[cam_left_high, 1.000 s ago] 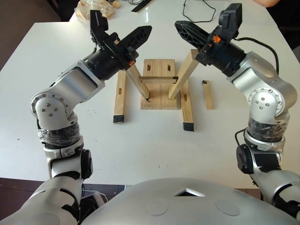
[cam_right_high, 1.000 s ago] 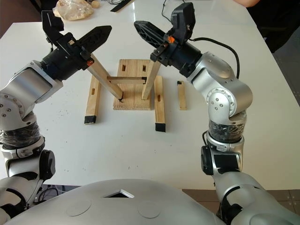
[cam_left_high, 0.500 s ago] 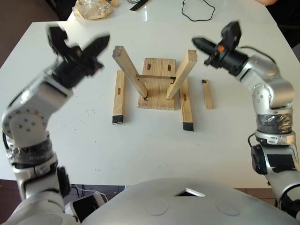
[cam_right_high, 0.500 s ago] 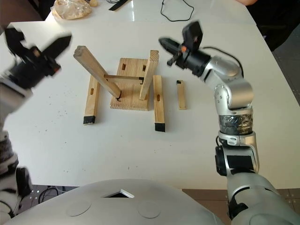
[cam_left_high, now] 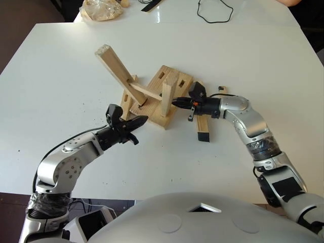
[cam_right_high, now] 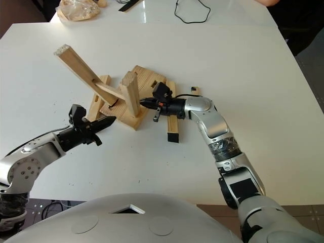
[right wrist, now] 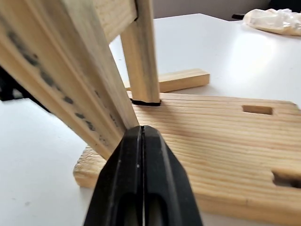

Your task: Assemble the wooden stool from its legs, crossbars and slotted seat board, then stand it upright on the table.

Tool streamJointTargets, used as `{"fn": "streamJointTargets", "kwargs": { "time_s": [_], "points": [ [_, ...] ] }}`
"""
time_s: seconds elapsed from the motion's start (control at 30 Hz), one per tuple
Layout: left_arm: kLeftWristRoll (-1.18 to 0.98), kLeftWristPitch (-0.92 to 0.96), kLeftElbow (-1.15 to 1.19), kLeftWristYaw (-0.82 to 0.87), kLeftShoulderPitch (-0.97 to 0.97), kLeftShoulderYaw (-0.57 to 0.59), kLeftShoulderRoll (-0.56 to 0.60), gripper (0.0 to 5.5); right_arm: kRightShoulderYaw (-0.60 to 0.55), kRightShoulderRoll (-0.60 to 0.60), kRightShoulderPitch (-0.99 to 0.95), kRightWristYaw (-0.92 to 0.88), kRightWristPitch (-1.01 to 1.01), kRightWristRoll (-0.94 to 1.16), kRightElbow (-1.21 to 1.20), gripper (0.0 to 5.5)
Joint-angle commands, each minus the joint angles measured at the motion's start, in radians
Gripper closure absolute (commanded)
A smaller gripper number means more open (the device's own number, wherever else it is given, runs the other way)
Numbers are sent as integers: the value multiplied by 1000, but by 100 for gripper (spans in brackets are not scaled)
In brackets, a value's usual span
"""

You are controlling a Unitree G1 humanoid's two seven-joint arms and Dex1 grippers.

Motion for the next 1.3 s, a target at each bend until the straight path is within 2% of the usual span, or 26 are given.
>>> {"fn": "streamJointTargets", "kwargs": {
  "time_s": [0.03,0.17,0.33,0.4,0.57,0.73,0.93,1.13,1.3],
  "points": [
    [92,-18,48,1,8,-40,-17,550,66,12,82,8,78,33,-165,548],
    [127,-27,78,-8,16,-23,-19,550,61,34,134,-47,130,47,-247,548],
    [116,-33,98,-32,30,72,16,550,-82,-1,62,-106,109,34,-160,548],
    [123,-35,125,-46,22,108,34,550,-126,-23,-22,-152,54,-24,1,548],
    [80,8,60,-73,25,135,37,550,-114,-62,-231,-286,-180,-238,493,548],
    [62,54,-108,-140,139,24,57,550,-140,2,-416,-301,-359,-282,826,548],
    [207,38,-5,-163,64,-95,82,550,-155,71,-582,-185,-434,-305,1147,548],
    [346,-1,195,-84,-96,-191,-27,550,-116,77,-593,-4,-453,-377,1247,548],
    [338,2,225,-32,-151,-165,-120,550,-110,49,-568,115,-475,-392,1243,548]
  ]
}}
